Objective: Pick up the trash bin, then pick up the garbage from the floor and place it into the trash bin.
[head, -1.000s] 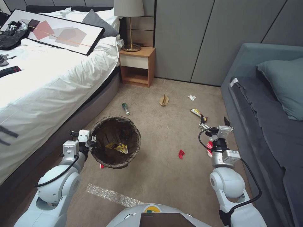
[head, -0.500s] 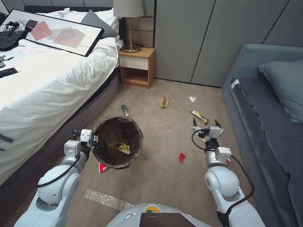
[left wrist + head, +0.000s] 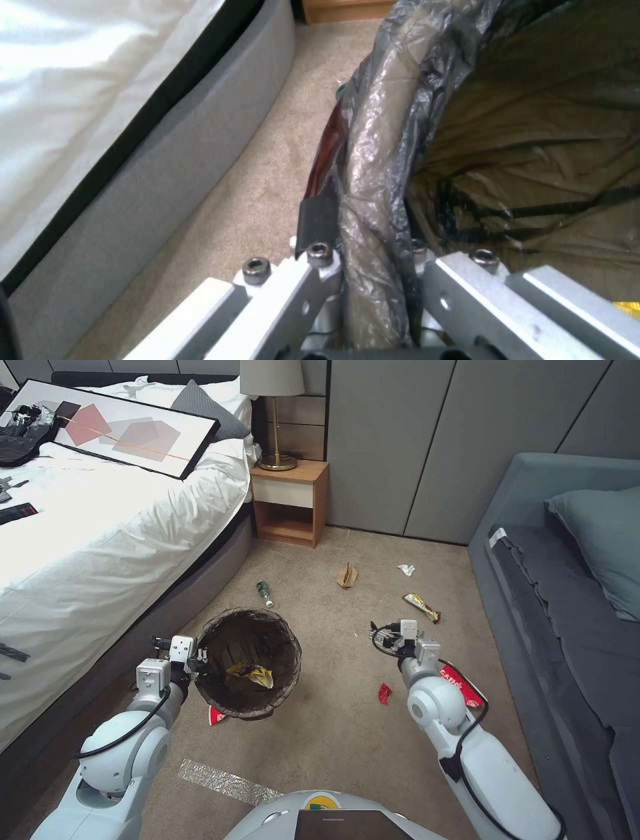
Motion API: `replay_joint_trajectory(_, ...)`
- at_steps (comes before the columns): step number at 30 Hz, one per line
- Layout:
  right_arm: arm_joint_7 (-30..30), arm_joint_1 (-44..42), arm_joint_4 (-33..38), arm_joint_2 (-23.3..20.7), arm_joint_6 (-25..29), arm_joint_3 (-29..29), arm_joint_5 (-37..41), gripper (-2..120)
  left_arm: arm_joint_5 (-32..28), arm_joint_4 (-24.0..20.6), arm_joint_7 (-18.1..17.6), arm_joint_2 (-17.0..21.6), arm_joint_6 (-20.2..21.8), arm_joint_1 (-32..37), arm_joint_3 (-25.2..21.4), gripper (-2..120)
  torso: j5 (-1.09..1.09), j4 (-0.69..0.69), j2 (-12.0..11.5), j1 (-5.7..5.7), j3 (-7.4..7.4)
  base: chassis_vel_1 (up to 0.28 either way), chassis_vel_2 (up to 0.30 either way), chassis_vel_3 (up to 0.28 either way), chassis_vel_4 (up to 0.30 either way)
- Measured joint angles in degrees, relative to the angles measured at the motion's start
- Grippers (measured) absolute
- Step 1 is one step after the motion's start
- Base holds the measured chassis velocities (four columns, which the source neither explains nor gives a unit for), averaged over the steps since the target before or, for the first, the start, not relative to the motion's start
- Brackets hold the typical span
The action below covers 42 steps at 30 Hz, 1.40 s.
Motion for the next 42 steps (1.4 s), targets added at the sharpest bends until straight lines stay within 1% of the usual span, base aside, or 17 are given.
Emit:
replay_joint_trajectory(1, 0.0, 0.0, 0.0, 0.0, 0.0, 0.0, 0.0, 100, 0.0, 0.0, 0.0, 0.0, 0.0, 0.0, 0.0, 0, 0.00, 0.00, 0.0, 0.00, 0.00, 0.000, 0.000, 0.000, 0.000)
replay_joint_trajectory(4, 0.0, 3.3, -3.4, -0.7, -2.7, -1.7, 3.5, 100, 0.0, 0.0, -0.2, -0.1, 0.0, 0.3, 0.0, 0, 0.00, -0.02, 0.0, 0.00, 0.00, 0.000, 0.000, 0.000, 0.000)
replay_joint_trajectory(8, 0.0, 4.7, -5.1, -0.6, -4.0, -2.3, 5.3, 100, 0.0, 0.0, -0.3, -0.1, -0.1, 0.4, 0.0, 0, -0.01, -0.01, 0.0, 0.00, 0.00, 0.000, 0.000, 0.000, 0.000)
replay_joint_trajectory(11, 0.1, 6.0, -8.3, 0.2, -6.4, -3.4, 7.3, 100, 0.0, 0.0, -0.4, -0.2, -0.2, 0.7, 0.1, 0, -0.01, -0.01, 0.0, 0.00, 0.00, 0.000, 0.000, 0.000, 0.000)
replay_joint_trajectory(12, 0.1, 6.0, -8.3, 0.2, -6.4, -3.4, 7.3, 100, 0.0, 0.0, -0.4, -0.2, -0.2, 0.7, 0.1, 0, -0.01, -0.01, 0.0, 0.00, 0.00, 0.000, 0.000, 0.000, 0.000)
replay_joint_trajectory(14, 0.1, 6.8, -11.1, 1.1, -6.8, -3.9, 7.5, 100, 0.0, 0.0, -0.4, -0.2, -0.2, 0.8, 0.2, 0, -0.01, -0.01, 0.0, 0.00, 0.00, 0.000, 0.000, 0.000, 0.000)
replay_joint_trajectory(18, 0.0, 8.0, -16.0, 2.6, -6.9, -4.6, 7.6, 100, 0.0, 0.0, -0.4, -0.1, -0.2, 0.7, 0.3, 0, 0.00, 0.00, 0.0, 0.00, 0.00, 0.000, 0.000, 0.000, 0.000)
replay_joint_trajectory(19, 0.0, 8.0, -16.0, 2.6, -6.9, -4.6, 7.6, 100, 0.0, 0.0, -0.4, -0.1, -0.2, 0.7, 0.3, 0, 0.00, 0.00, 0.0, 0.00, 0.00, 0.000, 0.000, 0.000, 0.000)
replay_joint_trajectory(20, -0.1, 8.4, -18.4, 3.3, -6.8, -4.7, 7.6, 100, 0.0, 0.0, -0.4, -0.1, -0.2, 0.7, 0.3, 0, -0.01, 0.00, 0.0, 0.00, 0.00, 0.000, 0.000, 0.000, 0.000)
replay_joint_trajectory(21, -0.3, 8.6, -19.9, 3.7, -6.4, -4.7, 7.5, 100, 0.0, 0.1, -0.4, -0.1, -0.2, 0.8, 0.3, 0, -0.01, 0.00, 0.0, 0.00, 0.00, 0.000, 0.000, 0.000, 0.000)
replay_joint_trajectory(22, -0.3, 8.6, -19.9, 3.7, -6.4, -4.7, 7.5, 100, 0.0, 0.1, -0.4, -0.1, -0.2, 0.8, 0.3, 0, -0.01, 0.00, 0.0, 0.00, 0.00, 0.000, 0.000, 0.000, 0.000)
replay_joint_trajectory(24, -1.0, 8.6, -23.2, 4.8, -5.9, -4.6, 6.8, 100, 0.0, 0.2, -0.4, -0.2, -0.2, 0.9, 0.3, 0, -0.01, -0.01, 0.0, 0.00, 0.00, 0.000, 0.000, 0.000, 0.000)
replay_joint_trajectory(28, -1.3, 8.6, -25.1, 5.4, -5.5, -4.5, 6.0, 100, 0.0, 0.3, -0.4, -0.2, -0.2, 0.9, 0.4, 0, -0.01, -0.01, 0.0, 0.00, 0.00, 0.000, 0.000, 0.000, 0.000)
replay_joint_trajectory(30, -1.7, 9.1, -27.7, 6.4, -5.1, -4.5, 5.3, 100, 0.0, 0.4, -0.4, -0.3, -0.2, 0.6, 0.5, 0, -0.01, -0.01, 0.0, 0.00, 0.00, 0.000, 0.000, 0.000, 0.000)
replay_joint_trajectory(34, -1.9, 9.9, -30.4, 7.6, -5.0, -4.4, 4.9, 100, 0.1, 0.6, -0.4, -0.4, -0.2, 0.5, 0.7, 0, -0.01, -0.01, 0.0, 0.00, 0.00, 0.000, 0.000, 0.000, 0.000)
replay_joint_trajectory(42, -2.4, 10.1, -33.6, 9.4, -4.4, -4.1, 4.2, 100, 0.3, 1.0, -0.4, -0.4, -0.4, 0.6, 0.6, 0, -0.01, 0.00, 0.0, 0.00, 0.00, 0.000, 0.000, 0.000, 0.000)
